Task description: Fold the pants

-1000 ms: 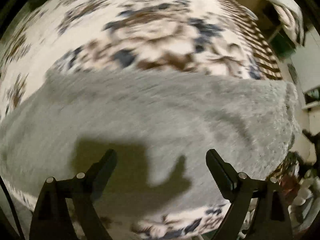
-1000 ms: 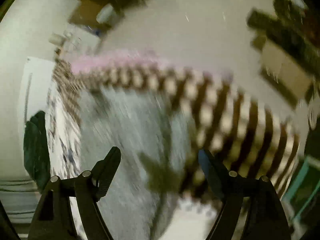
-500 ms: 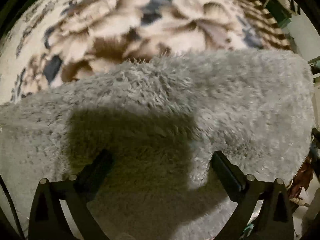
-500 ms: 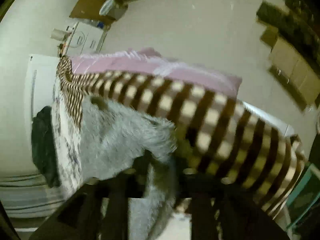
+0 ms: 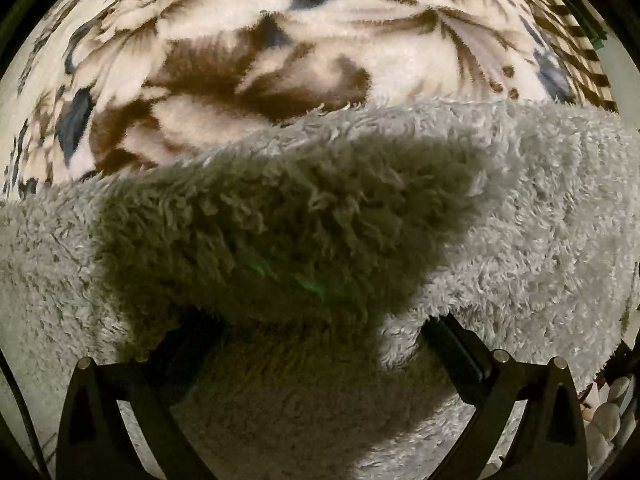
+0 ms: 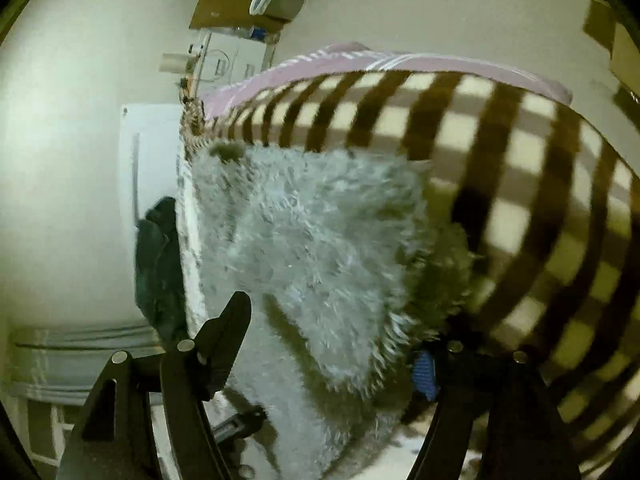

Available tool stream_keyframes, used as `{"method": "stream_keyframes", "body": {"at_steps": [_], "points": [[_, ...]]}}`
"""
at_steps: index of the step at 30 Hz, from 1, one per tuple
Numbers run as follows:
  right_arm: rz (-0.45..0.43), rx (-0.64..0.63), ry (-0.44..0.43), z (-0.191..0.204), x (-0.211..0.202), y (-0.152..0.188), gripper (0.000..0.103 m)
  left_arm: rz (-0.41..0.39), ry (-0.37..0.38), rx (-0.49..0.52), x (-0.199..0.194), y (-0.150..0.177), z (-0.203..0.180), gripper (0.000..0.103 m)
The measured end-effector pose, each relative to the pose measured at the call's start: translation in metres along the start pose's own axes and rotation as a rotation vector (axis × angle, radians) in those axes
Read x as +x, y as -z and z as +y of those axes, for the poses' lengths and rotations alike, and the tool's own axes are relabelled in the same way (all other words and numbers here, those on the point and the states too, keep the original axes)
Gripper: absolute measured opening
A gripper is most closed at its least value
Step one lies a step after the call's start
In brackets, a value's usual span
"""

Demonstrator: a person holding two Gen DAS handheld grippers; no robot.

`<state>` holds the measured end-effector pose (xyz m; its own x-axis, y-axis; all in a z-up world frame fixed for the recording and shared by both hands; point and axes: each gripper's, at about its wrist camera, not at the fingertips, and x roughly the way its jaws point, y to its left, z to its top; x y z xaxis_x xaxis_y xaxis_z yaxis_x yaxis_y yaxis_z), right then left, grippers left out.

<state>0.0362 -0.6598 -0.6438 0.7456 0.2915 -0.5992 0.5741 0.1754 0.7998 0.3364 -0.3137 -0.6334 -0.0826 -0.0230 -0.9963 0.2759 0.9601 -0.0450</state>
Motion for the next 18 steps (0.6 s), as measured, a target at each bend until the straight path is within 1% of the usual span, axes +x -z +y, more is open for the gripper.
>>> {"method": "stream_keyframes", "body": {"at_steps": [1, 2, 3, 5, 6, 7, 9, 11, 12, 14, 15, 18], "points": [[-0.019, -0.015, -0.034, 0.005, -0.001, -0.001, 0.054, 0.001, 0.003, 0.000, 0.000, -0.003, -0.001, 0.103], [-0.028, -0.022, -0.061, 0.010, 0.000, -0.001, 0.049, 0.004, 0.009, -0.001, 0.001, -0.006, -0.001, 0.103], [-0.032, -0.028, -0.078, 0.017, 0.004, -0.002, 0.047, 0.004, 0.012, -0.002, -0.005, 0.004, -0.005, 0.103], [-0.010, -0.051, -0.044, 0.025, 0.017, -0.008, 0.047, 0.006, 0.014, -0.005, -0.006, 0.002, -0.002, 0.103], [0.011, -0.047, -0.030, 0.025, 0.026, -0.014, 0.050, 0.004, 0.009, -0.007, -0.007, 0.001, -0.001, 0.103], [0.033, -0.032, -0.022, 0.021, 0.038, -0.018, 0.056, -0.001, 0.003, -0.009, -0.004, 0.002, 0.002, 0.103], [0.052, -0.010, -0.033, 0.020, 0.058, -0.025, 0.057, -0.011, -0.005, -0.009, -0.001, 0.000, 0.001, 0.103], [0.051, -0.018, -0.047, 0.022, 0.062, -0.028, 0.058, -0.014, -0.008, -0.004, -0.001, 0.000, -0.001, 0.103], [0.043, -0.036, -0.031, 0.028, 0.062, -0.028, 0.057, -0.016, -0.007, -0.005, -0.001, 0.002, -0.003, 0.103], [0.025, -0.091, 0.009, 0.045, 0.061, -0.025, 0.031, -0.037, -0.008, -0.001, -0.009, 0.008, -0.005, 0.103], [0.025, -0.102, 0.021, 0.049, 0.059, -0.021, 0.022, -0.044, -0.009, 0.003, -0.012, 0.010, -0.006, 0.103], [-0.015, -0.149, 0.062, 0.074, 0.047, -0.012, 0.020, -0.082, -0.019, 0.008, -0.026, 0.021, -0.006, 0.103]]}}
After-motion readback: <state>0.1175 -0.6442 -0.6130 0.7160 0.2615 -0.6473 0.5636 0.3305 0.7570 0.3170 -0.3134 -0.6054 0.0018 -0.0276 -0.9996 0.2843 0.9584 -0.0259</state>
